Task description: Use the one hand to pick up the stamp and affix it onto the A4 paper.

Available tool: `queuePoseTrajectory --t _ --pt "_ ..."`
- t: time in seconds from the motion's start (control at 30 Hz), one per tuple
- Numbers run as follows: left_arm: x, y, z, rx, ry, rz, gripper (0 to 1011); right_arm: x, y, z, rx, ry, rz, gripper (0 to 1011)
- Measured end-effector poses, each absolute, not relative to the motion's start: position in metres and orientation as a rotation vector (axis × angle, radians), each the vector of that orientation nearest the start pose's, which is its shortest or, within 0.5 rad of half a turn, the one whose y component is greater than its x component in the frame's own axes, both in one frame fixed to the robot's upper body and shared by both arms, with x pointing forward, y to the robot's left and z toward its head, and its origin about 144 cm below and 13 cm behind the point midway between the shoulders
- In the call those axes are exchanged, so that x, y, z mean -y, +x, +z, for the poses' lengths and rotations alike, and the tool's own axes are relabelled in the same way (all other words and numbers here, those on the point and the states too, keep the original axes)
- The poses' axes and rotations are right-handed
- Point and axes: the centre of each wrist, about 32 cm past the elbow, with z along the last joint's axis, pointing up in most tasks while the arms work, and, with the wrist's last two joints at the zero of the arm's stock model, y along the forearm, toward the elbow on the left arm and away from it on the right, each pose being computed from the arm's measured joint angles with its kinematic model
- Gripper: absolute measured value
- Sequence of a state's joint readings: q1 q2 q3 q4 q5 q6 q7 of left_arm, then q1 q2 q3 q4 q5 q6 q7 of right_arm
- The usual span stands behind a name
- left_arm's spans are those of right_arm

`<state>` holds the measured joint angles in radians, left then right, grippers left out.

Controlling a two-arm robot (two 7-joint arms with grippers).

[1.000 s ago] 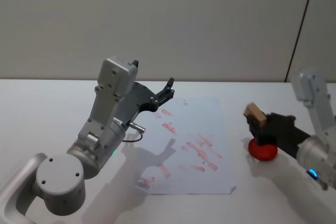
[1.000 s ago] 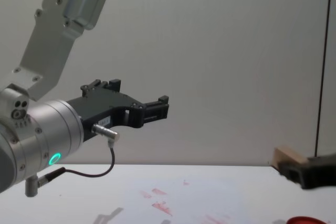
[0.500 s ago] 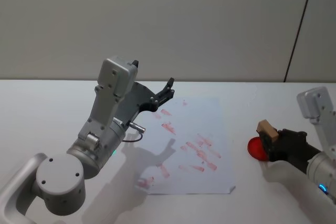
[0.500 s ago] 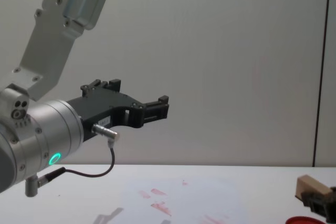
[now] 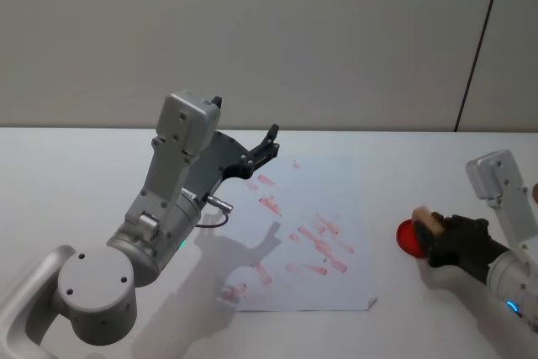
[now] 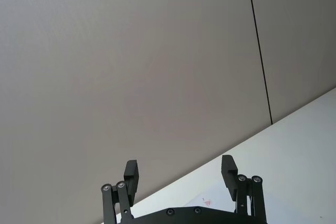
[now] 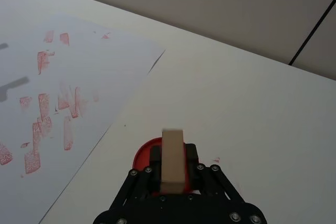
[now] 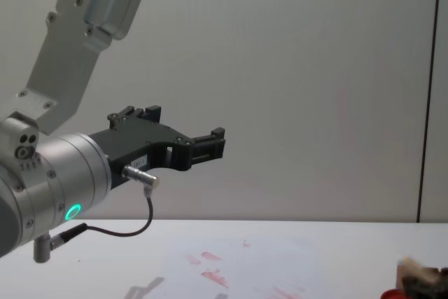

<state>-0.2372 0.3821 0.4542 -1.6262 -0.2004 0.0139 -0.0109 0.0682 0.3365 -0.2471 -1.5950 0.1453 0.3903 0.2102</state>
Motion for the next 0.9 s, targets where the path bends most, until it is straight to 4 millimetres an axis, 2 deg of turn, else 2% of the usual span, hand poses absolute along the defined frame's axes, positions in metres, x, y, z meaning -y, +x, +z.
queuePoseTrajectory --t 0.47,0.53,0.67,0.7,0.83,0.9 --pt "-0.1984 0.492 1.2044 0.268 0.061 1.124 1003 0.2479 0.4714 1.153 -0.13 -0.448 -1.14 707" --pt "-0.1984 0.492 1.2044 0.268 0.061 1.124 1003 0.2478 0.4716 1.1528 -0.13 -0.449 -1.14 737" --pt "-0.1984 0.492 1.2044 0.268 0.061 1.124 1003 0.2478 0.4718 1.1522 -0.13 -0.451 -1.14 892" --pt "-0.1984 0.492 1.2044 0.268 0.061 1.124 1003 0.2478 0.4718 1.1521 -0.13 -0.452 -1.14 892" --pt "-0.1984 0.492 1.2044 0.268 0.061 1.124 1003 0.2477 0.4719 1.1518 -0.129 -0.451 -1.139 998" --pt "-0.1984 0.492 1.2044 0.268 0.061 1.124 1003 0.2476 0.4718 1.1518 -0.128 -0.448 -1.139 1001"
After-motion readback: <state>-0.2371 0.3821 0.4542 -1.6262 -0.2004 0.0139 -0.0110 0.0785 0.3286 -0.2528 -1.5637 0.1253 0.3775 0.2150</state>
